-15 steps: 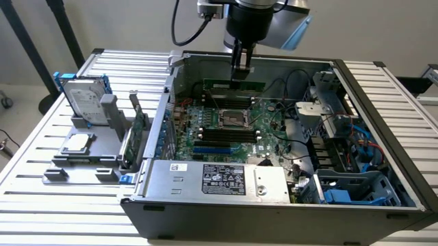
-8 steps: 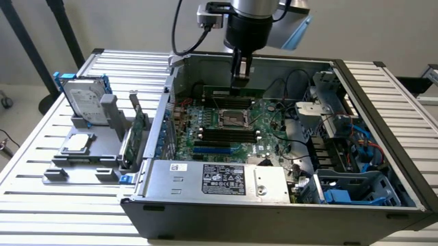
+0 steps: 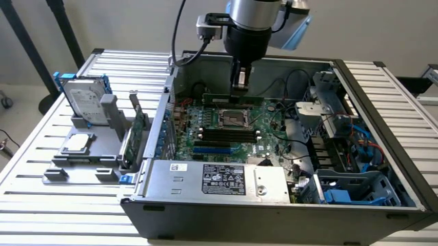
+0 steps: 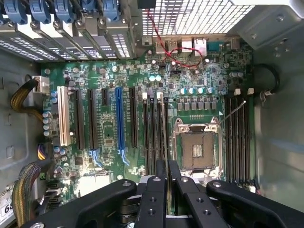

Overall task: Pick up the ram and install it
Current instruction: 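Insert the ram into the slot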

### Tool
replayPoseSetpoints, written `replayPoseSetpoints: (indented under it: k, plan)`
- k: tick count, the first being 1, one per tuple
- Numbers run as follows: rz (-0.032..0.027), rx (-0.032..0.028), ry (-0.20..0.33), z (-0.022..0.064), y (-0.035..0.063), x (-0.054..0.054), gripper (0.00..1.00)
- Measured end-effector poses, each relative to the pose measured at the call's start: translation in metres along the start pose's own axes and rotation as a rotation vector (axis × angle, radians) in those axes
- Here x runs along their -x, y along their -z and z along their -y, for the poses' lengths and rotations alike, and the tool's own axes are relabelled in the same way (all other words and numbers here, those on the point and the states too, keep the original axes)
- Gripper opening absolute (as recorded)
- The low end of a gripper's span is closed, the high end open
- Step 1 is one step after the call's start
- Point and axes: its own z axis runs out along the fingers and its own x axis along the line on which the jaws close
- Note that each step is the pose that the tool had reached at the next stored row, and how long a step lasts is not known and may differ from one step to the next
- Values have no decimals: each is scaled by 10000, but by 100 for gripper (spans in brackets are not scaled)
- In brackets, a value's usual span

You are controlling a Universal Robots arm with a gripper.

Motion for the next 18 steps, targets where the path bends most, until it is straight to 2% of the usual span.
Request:
replayPoseSetpoints:
  k: [18]
  plan:
    - [3,-12,-35,43,-323,-98,14]
